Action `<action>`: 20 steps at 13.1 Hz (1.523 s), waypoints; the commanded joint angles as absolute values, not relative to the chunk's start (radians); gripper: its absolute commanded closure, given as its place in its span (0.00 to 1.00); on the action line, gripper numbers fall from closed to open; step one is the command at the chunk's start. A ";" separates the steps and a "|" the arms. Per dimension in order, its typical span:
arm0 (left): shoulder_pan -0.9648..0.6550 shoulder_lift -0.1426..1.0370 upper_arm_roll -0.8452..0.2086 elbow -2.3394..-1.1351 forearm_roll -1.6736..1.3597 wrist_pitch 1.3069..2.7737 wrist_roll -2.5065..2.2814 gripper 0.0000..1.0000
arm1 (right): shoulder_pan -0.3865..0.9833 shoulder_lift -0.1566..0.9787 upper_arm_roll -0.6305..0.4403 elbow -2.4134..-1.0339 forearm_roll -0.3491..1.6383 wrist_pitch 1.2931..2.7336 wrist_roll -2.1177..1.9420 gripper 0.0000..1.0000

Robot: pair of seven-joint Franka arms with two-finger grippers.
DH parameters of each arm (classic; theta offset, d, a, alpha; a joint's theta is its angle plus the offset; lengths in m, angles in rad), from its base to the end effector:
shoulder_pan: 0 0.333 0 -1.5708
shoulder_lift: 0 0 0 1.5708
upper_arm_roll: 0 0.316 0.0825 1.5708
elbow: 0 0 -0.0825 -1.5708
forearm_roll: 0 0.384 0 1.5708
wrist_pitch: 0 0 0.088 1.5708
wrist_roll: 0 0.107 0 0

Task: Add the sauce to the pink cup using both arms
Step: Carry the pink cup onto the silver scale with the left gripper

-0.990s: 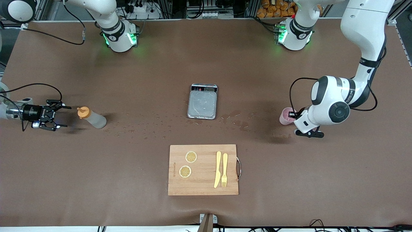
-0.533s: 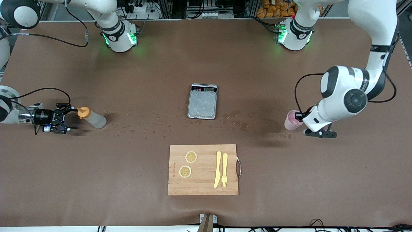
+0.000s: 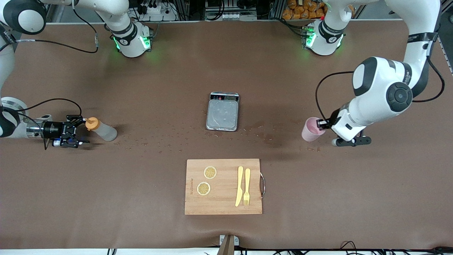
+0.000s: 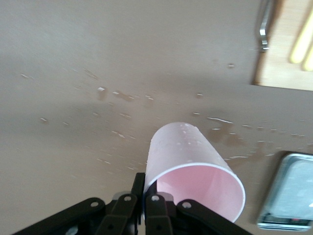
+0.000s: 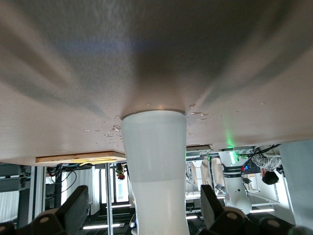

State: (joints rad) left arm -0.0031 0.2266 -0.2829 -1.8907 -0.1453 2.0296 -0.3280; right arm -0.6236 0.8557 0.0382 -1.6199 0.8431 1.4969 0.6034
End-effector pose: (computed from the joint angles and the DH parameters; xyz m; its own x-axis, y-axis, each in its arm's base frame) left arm 0.5759 -0.1702 0.3852 0.9844 0.1041 -0.1421 0.1251 -0.9810 0.1483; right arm 0.5344 -0.2547 0.1204 -0.0540 -0.3324 -0.9416 -0.9976 -0.0230 0.0653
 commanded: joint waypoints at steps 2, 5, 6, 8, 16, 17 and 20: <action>-0.017 0.250 -0.415 -1.827 -0.166 2.002 -0.549 1.00 | -0.604 0.865 0.038 -1.624 0.865 1.500 0.594 0.00; -0.134 0.352 -0.457 -1.714 -0.155 2.005 -0.765 1.00 | -0.598 0.865 0.040 -1.646 0.867 1.500 0.560 0.00; -0.179 0.394 -0.456 -1.674 -0.152 2.006 -0.819 1.00 | -0.589 0.865 0.040 -1.649 0.870 1.499 0.560 0.00; -0.276 0.463 -0.450 -1.629 -0.146 2.026 -0.889 1.00 | -0.578 0.865 0.040 -1.655 0.880 1.499 0.560 0.00; -0.413 0.653 -0.448 -1.502 -0.046 2.092 -1.029 1.00 | -0.543 0.862 0.040 -1.658 0.887 1.496 0.560 0.17; -0.416 0.661 -0.448 -1.502 -0.045 2.092 -1.025 1.00 | -0.542 0.861 0.040 -1.657 0.887 1.496 0.560 0.39; -0.428 0.681 -0.448 -1.502 -0.041 2.088 -1.005 1.00 | -0.537 0.858 0.038 -1.654 0.887 1.497 0.561 0.50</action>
State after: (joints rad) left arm -0.4053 0.6617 -0.4529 -1.5357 -0.0670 2.1031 -1.0077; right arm -0.5463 0.8687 0.0462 -1.6468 0.8632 1.4954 0.5742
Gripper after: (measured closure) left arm 0.965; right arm 0.357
